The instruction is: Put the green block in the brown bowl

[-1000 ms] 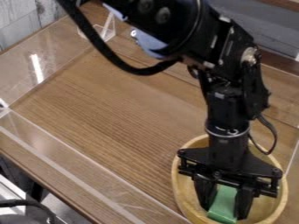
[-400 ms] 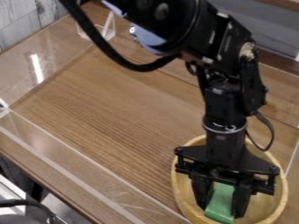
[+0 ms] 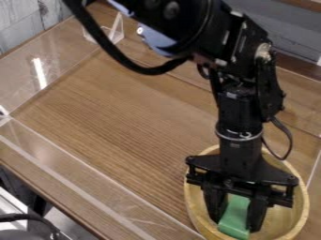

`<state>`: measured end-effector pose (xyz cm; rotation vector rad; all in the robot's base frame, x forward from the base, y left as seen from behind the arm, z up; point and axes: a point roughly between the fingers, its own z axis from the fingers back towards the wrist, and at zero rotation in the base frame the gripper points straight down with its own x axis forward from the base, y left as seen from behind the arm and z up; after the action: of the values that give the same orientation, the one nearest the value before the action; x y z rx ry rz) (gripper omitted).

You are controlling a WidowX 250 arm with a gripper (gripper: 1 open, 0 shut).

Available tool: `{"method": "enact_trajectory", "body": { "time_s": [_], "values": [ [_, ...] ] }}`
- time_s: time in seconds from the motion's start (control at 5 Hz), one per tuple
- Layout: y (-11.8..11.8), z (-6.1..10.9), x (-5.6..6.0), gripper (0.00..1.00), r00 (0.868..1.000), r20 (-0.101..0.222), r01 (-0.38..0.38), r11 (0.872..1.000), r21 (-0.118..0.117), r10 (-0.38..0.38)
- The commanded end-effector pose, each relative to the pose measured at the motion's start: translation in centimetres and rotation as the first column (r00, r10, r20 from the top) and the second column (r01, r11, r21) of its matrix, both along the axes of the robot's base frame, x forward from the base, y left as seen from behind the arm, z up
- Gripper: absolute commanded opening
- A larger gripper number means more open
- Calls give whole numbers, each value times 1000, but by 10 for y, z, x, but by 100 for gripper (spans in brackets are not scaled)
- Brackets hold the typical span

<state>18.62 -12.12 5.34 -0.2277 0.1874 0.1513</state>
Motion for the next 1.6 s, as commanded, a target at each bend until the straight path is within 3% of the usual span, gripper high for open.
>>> {"method": "enact_trajectory", "body": {
  "time_s": [0.0, 0.4, 0.6, 1.2, 1.4],
  "values": [
    [-1, 15, 11, 0, 998, 61, -11, 1000, -28, 12],
    [2, 16, 12, 0, 998, 58, -14, 999, -31, 16],
    [4, 17, 12, 100, 998, 56, -17, 999, -32, 18],
    [26, 30, 20, 100, 997, 60, -57, 998, -20, 58],
    [45, 38, 28, 100, 994, 66, -85, 996, -8, 86]
  ]
}}
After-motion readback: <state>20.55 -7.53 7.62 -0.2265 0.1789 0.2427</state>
